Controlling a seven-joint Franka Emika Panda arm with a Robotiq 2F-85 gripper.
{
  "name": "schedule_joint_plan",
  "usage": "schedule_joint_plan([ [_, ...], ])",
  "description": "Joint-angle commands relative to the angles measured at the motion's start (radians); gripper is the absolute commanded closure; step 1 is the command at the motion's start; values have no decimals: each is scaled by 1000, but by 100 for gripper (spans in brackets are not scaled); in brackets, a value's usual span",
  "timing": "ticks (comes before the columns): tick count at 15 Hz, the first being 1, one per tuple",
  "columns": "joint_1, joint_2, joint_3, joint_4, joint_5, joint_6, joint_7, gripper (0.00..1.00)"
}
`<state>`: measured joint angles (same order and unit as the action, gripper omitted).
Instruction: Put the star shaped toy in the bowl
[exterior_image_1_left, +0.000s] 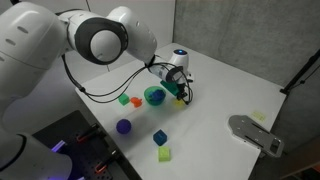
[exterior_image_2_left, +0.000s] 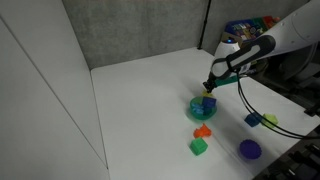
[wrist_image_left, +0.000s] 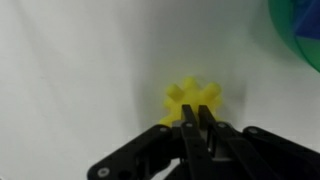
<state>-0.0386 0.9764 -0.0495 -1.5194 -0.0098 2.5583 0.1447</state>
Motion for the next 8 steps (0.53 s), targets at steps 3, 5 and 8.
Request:
schedule_joint_plan([
  [3, 19, -57, -9, -8, 0, 1, -18, 95],
  [5, 37, -96, -14, -20, -7, -11, -11, 95],
  [8, 64, -170, -19, -55, -18, 1, -9, 95],
])
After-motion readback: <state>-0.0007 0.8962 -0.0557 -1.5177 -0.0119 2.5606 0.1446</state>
